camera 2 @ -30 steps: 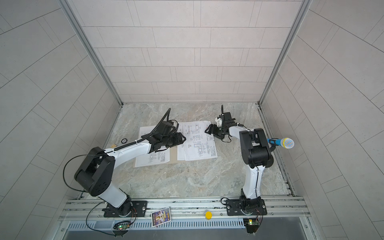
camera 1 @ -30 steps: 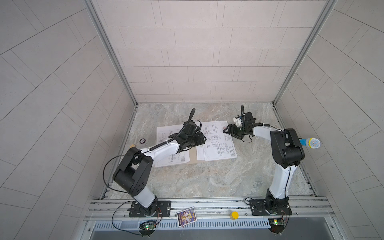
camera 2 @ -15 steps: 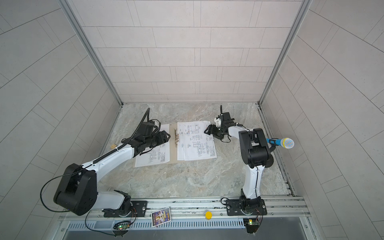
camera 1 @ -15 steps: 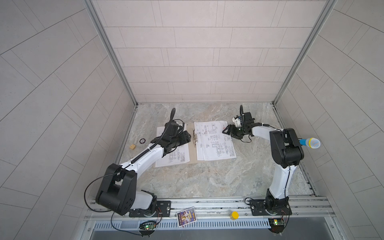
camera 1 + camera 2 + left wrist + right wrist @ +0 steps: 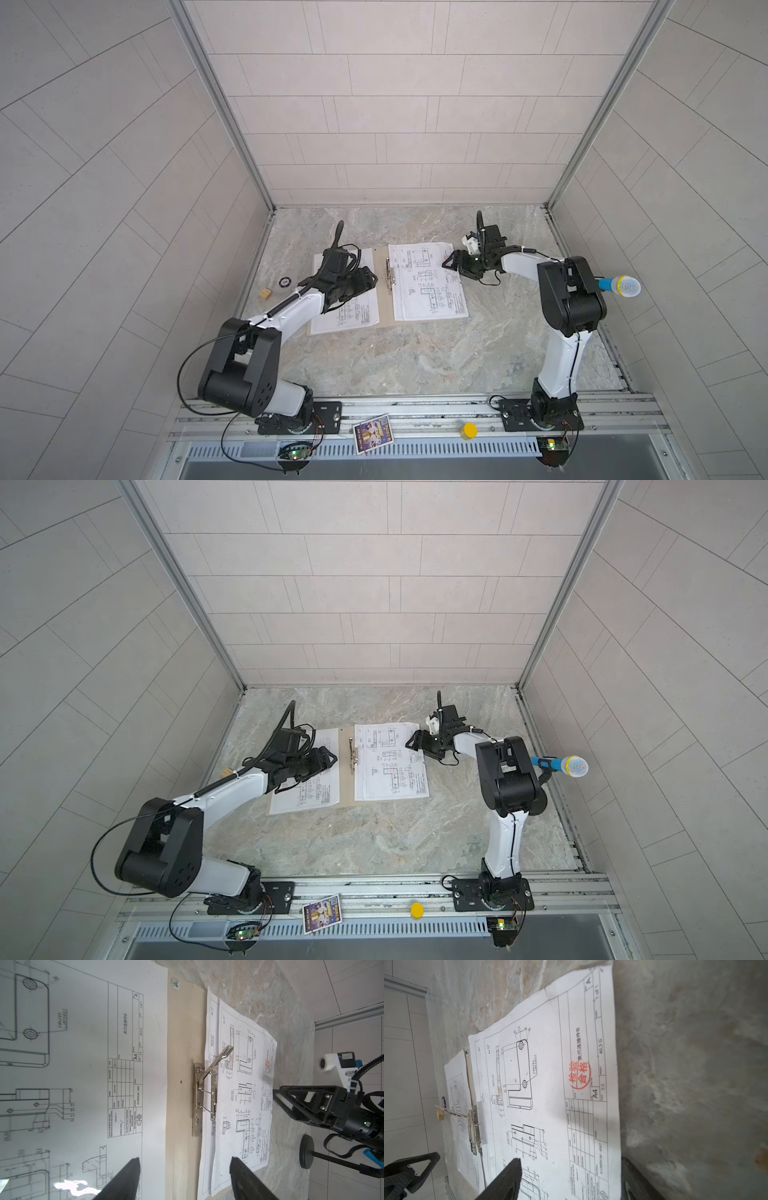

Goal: Put the files into the folder

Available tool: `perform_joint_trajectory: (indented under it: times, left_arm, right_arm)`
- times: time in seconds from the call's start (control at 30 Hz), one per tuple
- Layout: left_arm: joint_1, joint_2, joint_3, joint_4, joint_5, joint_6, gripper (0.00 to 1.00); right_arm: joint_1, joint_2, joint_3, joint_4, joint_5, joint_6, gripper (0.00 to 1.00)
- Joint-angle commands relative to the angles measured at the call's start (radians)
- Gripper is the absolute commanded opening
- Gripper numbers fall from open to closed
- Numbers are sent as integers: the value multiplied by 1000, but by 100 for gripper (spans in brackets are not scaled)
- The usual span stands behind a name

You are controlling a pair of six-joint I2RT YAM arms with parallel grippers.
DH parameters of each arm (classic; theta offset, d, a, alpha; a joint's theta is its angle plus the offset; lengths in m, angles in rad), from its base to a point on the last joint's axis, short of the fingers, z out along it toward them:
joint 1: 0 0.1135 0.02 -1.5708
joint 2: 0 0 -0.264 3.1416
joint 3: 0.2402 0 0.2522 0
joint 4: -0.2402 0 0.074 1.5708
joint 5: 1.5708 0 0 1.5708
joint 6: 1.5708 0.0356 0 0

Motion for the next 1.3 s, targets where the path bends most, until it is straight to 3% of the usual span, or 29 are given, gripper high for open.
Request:
perform_joint_trajectory:
  times: [0.0, 0.63, 1.07, 1.27]
  left_arm:
    - [4, 15, -20, 39, 31, 2, 74]
    - [4, 40, -50, 91, 60, -14, 75]
    - [3, 55, -51, 102, 70, -18, 74]
    - [3, 62, -48, 102, 73, -19, 74]
  right_arm:
    - [17, 9, 7, -43, 17, 16, 74]
    - [30, 50, 89, -84, 25, -10, 74]
    - [30, 93, 168, -169, 96, -75, 75]
    - [32, 151, 265, -215, 103, -99, 75]
